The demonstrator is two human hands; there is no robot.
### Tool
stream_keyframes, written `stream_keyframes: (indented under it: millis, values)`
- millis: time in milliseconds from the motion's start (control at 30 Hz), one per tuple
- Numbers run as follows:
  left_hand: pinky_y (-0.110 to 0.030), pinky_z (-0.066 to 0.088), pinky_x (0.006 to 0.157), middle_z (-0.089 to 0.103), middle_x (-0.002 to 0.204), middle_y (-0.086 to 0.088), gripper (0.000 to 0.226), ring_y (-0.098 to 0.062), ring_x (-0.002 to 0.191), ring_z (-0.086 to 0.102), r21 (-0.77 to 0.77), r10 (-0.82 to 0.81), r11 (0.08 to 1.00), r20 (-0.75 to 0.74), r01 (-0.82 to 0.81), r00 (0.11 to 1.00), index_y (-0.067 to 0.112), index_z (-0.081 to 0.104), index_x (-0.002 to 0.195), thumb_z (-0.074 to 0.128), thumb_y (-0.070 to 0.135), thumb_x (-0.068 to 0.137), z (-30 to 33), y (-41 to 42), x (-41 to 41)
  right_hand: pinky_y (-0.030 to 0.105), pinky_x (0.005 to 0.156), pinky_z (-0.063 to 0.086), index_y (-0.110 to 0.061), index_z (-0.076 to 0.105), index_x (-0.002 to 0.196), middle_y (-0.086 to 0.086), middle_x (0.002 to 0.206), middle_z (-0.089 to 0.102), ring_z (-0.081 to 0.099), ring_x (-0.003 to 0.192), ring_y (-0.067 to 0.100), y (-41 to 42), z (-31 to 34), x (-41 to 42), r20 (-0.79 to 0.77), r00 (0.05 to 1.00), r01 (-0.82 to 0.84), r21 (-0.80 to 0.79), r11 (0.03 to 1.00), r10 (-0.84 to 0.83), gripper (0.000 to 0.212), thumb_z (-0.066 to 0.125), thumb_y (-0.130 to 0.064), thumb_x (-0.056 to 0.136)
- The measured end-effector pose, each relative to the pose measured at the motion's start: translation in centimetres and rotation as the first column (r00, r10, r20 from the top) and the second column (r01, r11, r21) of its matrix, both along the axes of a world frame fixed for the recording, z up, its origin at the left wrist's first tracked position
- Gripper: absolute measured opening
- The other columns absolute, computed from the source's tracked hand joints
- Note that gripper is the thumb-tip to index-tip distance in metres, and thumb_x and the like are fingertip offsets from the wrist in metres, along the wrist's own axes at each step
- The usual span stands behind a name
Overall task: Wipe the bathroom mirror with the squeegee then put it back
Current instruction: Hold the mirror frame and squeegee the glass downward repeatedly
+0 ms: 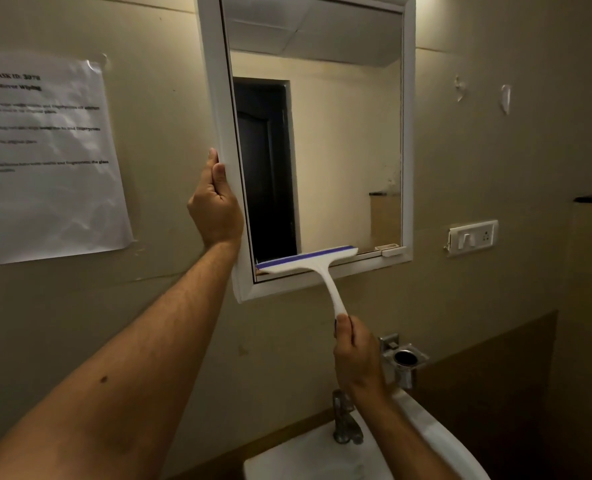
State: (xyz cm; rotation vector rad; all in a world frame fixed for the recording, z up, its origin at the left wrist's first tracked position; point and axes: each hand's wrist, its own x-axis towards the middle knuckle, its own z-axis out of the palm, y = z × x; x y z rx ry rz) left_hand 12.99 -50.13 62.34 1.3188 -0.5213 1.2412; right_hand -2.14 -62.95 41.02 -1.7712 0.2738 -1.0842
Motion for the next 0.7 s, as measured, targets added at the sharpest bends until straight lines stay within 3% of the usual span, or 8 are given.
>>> stream_keyframes:
  millis: [33, 133, 367, 467, 700]
  values:
    - [-0.009, 0.049, 0.078, 0.066, 0.126, -0.002, 0.037, -0.003, 0.097, 0.064, 0.001, -0.005, 1.000, -0.001, 0.005, 1.000, 0.015, 0.056, 0.135, 0.044, 0.029, 0.103, 0.0, 0.0, 0.0, 0.026, 0.044, 0.035, -0.022, 0.055, 0.077, -0.004, 0.058, 0.045, 0.040, 0.047, 0.004, 0.0, 0.7, -0.1, 0.016, 1.000, -0.006, -0.002, 1.000, 0.006, 0.032, 0.038, -0.038, 0.100]
    - [-0.032, 0.053, 0.078, 0.067, 0.124, -0.002, 0.038, -0.023, 0.093, 0.069, 0.019, -0.010, 1.000, -0.021, 0.010, 1.000, 0.017, 0.054, 0.137, 0.042, 0.031, 0.104, -0.1, 0.1, 0.2, 0.018, 0.040, 0.032, -0.025, 0.053, 0.077, -0.006, 0.058, 0.044, 0.040, 0.045, 0.003, 0.2, 3.1, 0.1, 0.066, 0.998, -0.024, -0.006, 1.000, 0.024, 0.032, 0.037, -0.038, 0.101]
    - [-0.033, 0.055, 0.083, 0.067, 0.124, -0.001, 0.037, -0.019, 0.098, 0.069, 0.030, 0.015, 0.999, -0.039, -0.014, 0.999, 0.018, 0.054, 0.136, 0.042, 0.032, 0.104, 0.1, 0.3, 0.0, 0.018, 0.039, 0.034, -0.024, 0.054, 0.077, -0.005, 0.059, 0.045, 0.042, 0.046, 0.003, 0.9, 1.7, 0.4, 0.026, 0.999, -0.020, -0.014, 1.000, 0.020, 0.033, 0.036, -0.040, 0.100]
    - [-0.025, 0.054, 0.085, 0.066, 0.126, 0.000, 0.036, -0.015, 0.102, 0.067, 0.014, 0.003, 1.000, -0.026, -0.003, 1.000, 0.017, 0.056, 0.135, 0.043, 0.030, 0.104, 0.1, 0.3, -0.1, 0.018, 0.040, 0.033, -0.022, 0.055, 0.077, -0.005, 0.059, 0.045, 0.042, 0.046, 0.002, 0.6, 1.3, -0.1, 0.006, 1.000, -0.023, -0.008, 1.000, 0.023, 0.034, 0.036, -0.040, 0.099]
    - [-0.004, 0.047, 0.070, 0.069, 0.120, -0.003, 0.036, -0.011, 0.089, 0.067, 0.039, -0.021, 0.999, -0.025, 0.022, 0.999, 0.016, 0.054, 0.136, 0.042, 0.029, 0.104, 0.1, 0.5, 0.0, 0.023, 0.043, 0.036, -0.025, 0.054, 0.080, -0.006, 0.060, 0.047, 0.044, 0.048, 0.002, 1.2, 7.5, 1.2, 0.121, 0.993, -0.012, -0.036, 0.999, 0.016, 0.034, 0.034, -0.044, 0.100]
